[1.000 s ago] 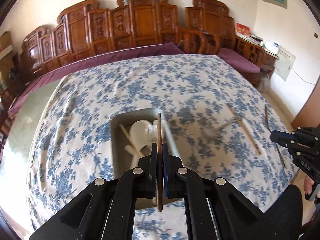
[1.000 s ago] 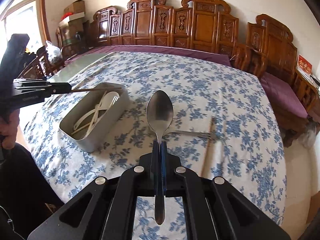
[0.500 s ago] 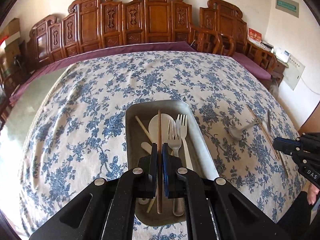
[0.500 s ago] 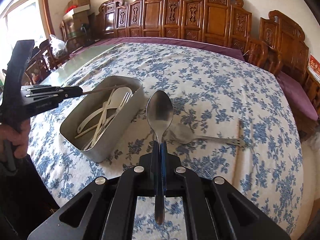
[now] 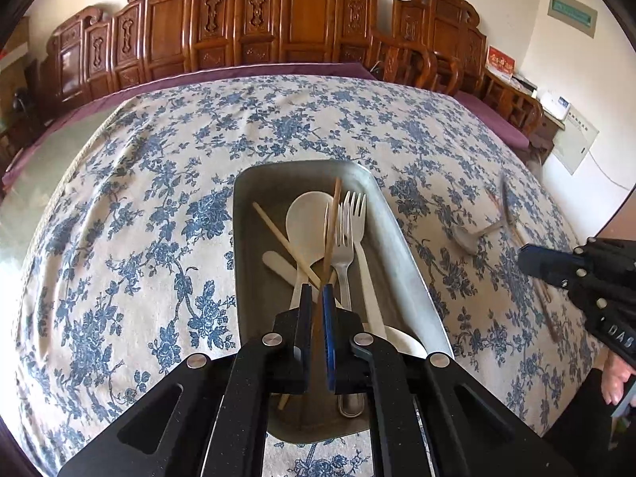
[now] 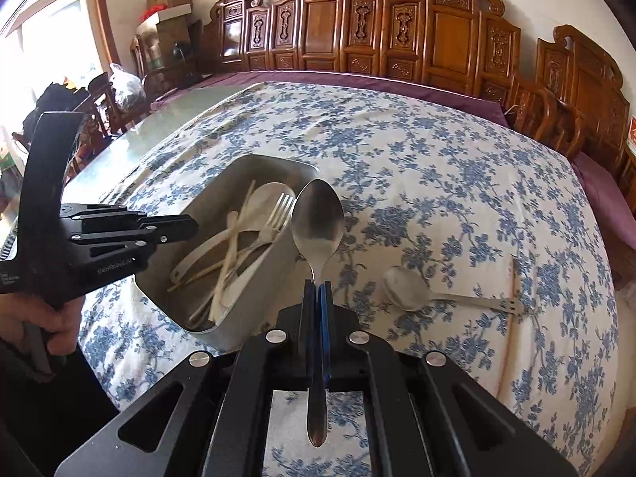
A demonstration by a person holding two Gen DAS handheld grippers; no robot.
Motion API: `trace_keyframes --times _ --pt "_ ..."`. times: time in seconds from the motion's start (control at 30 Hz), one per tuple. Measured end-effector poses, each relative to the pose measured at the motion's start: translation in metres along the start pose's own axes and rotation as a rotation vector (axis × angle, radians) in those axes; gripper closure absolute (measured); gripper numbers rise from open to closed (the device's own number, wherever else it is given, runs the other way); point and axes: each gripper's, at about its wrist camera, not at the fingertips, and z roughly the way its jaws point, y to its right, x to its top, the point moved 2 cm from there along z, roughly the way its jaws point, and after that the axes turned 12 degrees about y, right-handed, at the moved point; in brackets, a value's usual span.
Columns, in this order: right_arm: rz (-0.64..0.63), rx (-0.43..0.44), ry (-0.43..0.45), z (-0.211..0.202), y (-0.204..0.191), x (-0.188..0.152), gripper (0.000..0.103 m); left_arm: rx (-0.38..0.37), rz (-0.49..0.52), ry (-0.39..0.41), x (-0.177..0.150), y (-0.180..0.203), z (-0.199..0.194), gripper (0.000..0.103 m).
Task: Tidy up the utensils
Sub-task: 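Carry the chopstick into the grey tray and open the left tool while the right tool holds the spoon, then lower the metal spoon into the grey tray with the right tool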
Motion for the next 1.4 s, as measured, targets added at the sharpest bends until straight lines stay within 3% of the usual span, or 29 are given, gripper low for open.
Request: trace_keyframes --times 0.33,0.7,1.03,1.4 --pt "-0.008 0.037 -0.001 0.022 -0.031 0.022 0.099 0.036 0.007 0.082 0.017 -0.022 -0.027 0.098" --pt "0.0 0.077 -0.015 0.068 -0.065 0.046 0.099 0.097 -0.038 0.109 0.024 -0.061 -0.038 0.098" --pt "0.01 0.053 -0.083 0.117 -0.072 0.037 0.099 0.122 -0.047 0.113 0.024 -0.069 -0.038 0.098" --pt "0.021 0.062 -0.106 0.127 -0.072 0.023 0.099 0.123 -0.047 0.111 0.024 -0.067 -0.037 0.098"
